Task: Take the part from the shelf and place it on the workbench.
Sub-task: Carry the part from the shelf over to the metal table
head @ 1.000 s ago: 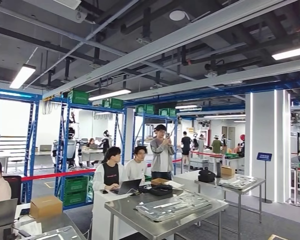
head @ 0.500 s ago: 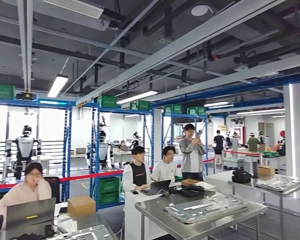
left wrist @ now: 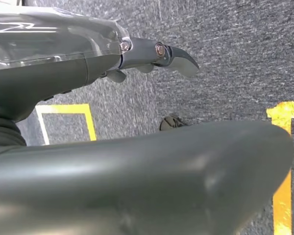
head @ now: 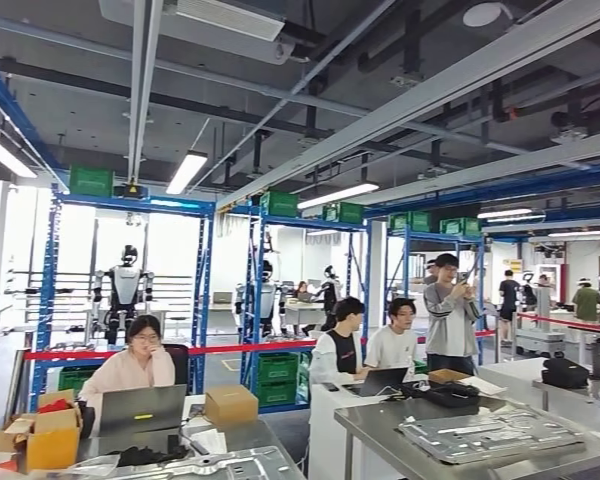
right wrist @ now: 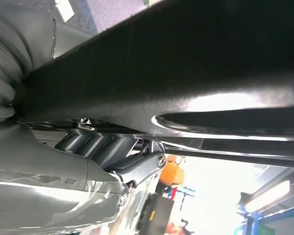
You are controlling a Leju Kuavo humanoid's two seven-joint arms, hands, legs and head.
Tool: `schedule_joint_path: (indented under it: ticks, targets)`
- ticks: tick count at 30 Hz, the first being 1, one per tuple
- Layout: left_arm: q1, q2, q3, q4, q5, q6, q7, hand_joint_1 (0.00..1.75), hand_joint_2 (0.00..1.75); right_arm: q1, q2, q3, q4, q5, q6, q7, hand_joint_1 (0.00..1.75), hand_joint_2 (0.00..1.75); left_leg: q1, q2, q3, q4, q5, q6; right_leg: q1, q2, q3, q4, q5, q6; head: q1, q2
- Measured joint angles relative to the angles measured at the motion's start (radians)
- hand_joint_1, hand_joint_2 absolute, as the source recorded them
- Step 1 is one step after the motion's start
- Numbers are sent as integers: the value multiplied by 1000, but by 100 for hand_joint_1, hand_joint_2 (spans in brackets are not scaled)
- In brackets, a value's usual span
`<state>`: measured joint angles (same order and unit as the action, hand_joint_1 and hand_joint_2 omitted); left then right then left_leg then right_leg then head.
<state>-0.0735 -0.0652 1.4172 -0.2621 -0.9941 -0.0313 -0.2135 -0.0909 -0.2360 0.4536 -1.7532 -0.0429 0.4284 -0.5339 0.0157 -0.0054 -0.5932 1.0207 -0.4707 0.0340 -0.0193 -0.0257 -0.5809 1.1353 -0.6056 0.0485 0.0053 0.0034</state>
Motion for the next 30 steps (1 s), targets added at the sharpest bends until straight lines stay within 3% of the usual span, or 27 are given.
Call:
schedule_joint_path:
  ticks: [2, 3, 4, 5, 7, 9, 11, 12, 14, 16, 18, 19, 21, 23, 27, 29, 30]
  targets:
    - [-1, 0, 0, 0, 0, 0, 0, 0, 175, 5, -1, -1, 1, 0, 0, 0, 175, 175, -4, -21, 0, 0, 0, 5, 1, 17, -66, 134, -47, -3, 0, 0]
    - [-1, 0, 0, 0, 0, -1, 0, 0, 175, 8, -2, -2, 1, 0, 0, 0, 175, 175, -7, -33, 0, 0, 1, 6, 3, 19, -83, 160, -44, -6, 0, 0]
    - [0, 0, 0, 0, 0, -1, 0, 0, 175, 9, -2, -2, 1, 0, 0, 0, 175, 175, -10, -45, 1, 1, 1, 6, 5, 22, -80, 144, -21, -11, 0, 0]
    - [0, 0, 0, 0, 0, -1, 0, 0, 175, 9, -2, -3, 1, 0, 0, 0, 175, 175, -12, -58, 2, 1, 1, 6, 8, 29, -61, 91, 17, -18, 0, 0]
    - [-1, -1, 0, 0, 0, -1, 0, 0, 175, 8, -2, -6, 1, 0, 0, 0, 175, 175, -14, -81, 2, 2, 1, 6, 13, 66, -8, -44, 89, -36, 0, 0]
    - [-2, -3, 0, 0, 0, -2, 0, 0, 175, 7, -3, -8, 0, 0, 0, 0, 175, 175, -14, -102, -4, 3, 3, 2, 16, 92, 21, -116, 112, -45, 0, 0]
    - [0, -2, 0, 0, 1, -3, 0, 0, 175, 6, -3, -9, -1, -1, 0, 0, 175, 175, -13, -118, -10, 3, 6, -7, 15, 79, 27, -130, 108, -47, 0, 0]
    - [2, -2, 0, 0, 1, -3, -1, 0, 175, 5, -3, -8, -2, -1, 0, 0, 175, 175, -15, -108, -14, 7, 2, -11, 12, 67, 29, -136, 110, -49, 0, 0]
    - [2, -1, 0, 0, 1, -4, -2, 0, 175, 4, -2, -8, -5, -2, 0, -1, 175, 175, -17, -62, -39, 59, -36, -20, 7, 43, 35, -148, 114, -54, 0, 0]
    - [-3, -2, 0, 0, 1, -6, -3, 0, 175, 5, -2, -8, -7, -2, 1, -1, 175, 175, -13, -20, -97, 181, -99, -30, 8, 17, 36, -149, 113, -56, 0, 0]
    - [-5, -2, 0, 0, 1, -8, -3, 0, 175, 6, -1, -8, -7, -4, 2, -1, 175, 175, -4, -10, -139, 271, -124, -41, 7, -4, 37, -149, 111, -54, 0, 0]
    - [-5, -2, 0, 0, 2, -9, -4, 0, 175, 6, 0, -8, -7, -7, 3, -2, 175, 175, 1, -6, -134, 263, -110, -46, 5, -12, 39, -148, 109, -51, 0, 0]
    - [-3, -2, 0, 0, 2, -10, -4, 0, 175, 6, 3, -7, -7, -15, 4, -6, 175, 175, 10, 4, -72, 148, -45, -54, 2, -22, 44, -144, 102, -40, 0, 0]
    - [-4, -1, 0, 0, 3, -11, -4, 0, 175, 5, 7, -8, -10, -22, 6, -10, 175, 175, 11, 15, -15, 39, -10, -54, 4, -28, 45, -136, 94, -27, 0, 0]
    - [-3, -2, 0, 0, 3, -13, -6, 0, 175, 4, 13, -8, -16, -27, 9, -11, 175, 175, 6, 15, -4, 15, -14, -24, 3, -30, 48, -132, 88, -10, -1, 0]
    - [-4, -1, 0, 0, 3, -14, -7, 0, 175, 4, 14, -9, -18, -28, 10, -11, 175, 175, 7, 12, -2, 13, -12, -11, 0, -12, 30, -85, 52, -4, -1, 0]
    - [-5, -1, 0, 0, 3, -14, -7, 0, 175, 4, 14, -9, -19, -29, 10, -10, 175, 175, 7, 10, -1, 12, -12, -6, -1, 0, 5, -29, 20, -2, -1, 0]
